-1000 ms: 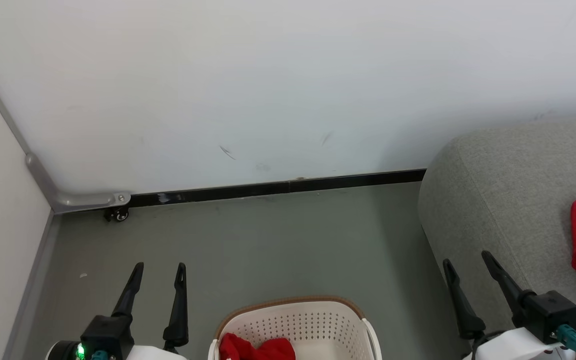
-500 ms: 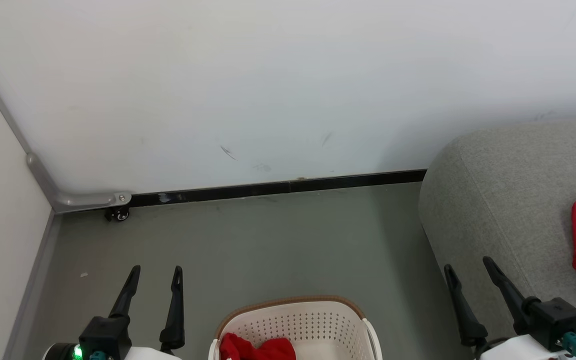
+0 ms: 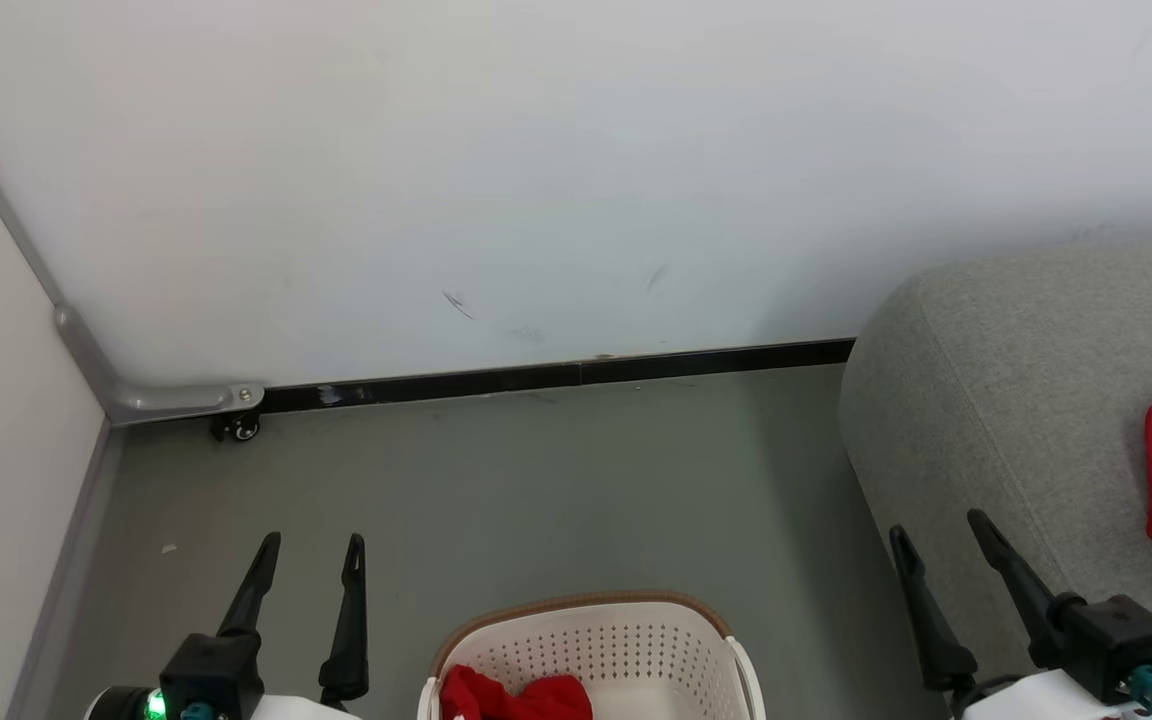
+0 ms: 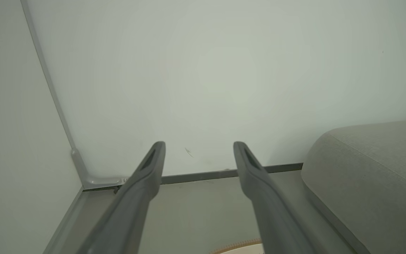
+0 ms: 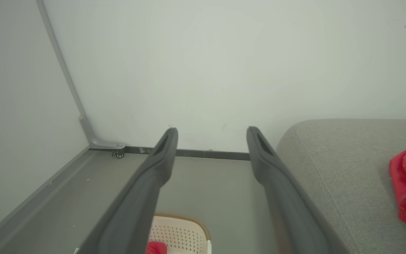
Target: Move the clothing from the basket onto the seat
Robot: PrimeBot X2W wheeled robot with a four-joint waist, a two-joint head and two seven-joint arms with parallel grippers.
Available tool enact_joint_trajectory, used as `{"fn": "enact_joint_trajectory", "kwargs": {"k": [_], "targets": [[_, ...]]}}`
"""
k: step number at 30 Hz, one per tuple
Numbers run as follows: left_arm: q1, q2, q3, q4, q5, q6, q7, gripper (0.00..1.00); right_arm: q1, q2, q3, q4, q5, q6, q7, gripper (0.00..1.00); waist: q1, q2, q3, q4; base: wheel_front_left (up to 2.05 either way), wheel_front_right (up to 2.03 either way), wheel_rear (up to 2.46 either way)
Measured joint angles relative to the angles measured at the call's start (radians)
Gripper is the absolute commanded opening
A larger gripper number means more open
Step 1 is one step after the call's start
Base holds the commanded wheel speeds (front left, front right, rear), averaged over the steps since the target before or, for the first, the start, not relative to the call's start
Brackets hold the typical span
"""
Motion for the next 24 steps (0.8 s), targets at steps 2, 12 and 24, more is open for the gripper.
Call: {"fn": "enact_joint_trajectory", "kwargs": {"k": [2,12,24], "targets": [[0.000,0.002,0.000,0.001,0.000,0.000,0.000,1.00,0.001,0.000,0.001,-0.003,0.000,0.000,0.001,1.00,0.0001,0.0000,0.001,-0.001,0.00,0.00,0.00],[-0.004,0.026,-0.024,0.007,0.021,-0.021,0.000,1.00,0.009,0.000,0.002,-0.030,-0.007,0.000,0.001,1.00,0.0000,0.0000,0.016,-0.009,0.00,0.00,0.00],[-0.104,0.033,-0.079,0.058,0.049,-0.073,0.024,1.00,0.007,0.001,-0.038,-0.093,-0.027,0.000,0.004,1.00,0.0000,0.0000,0.066,-0.030,0.00,0.00,0.00]]}}
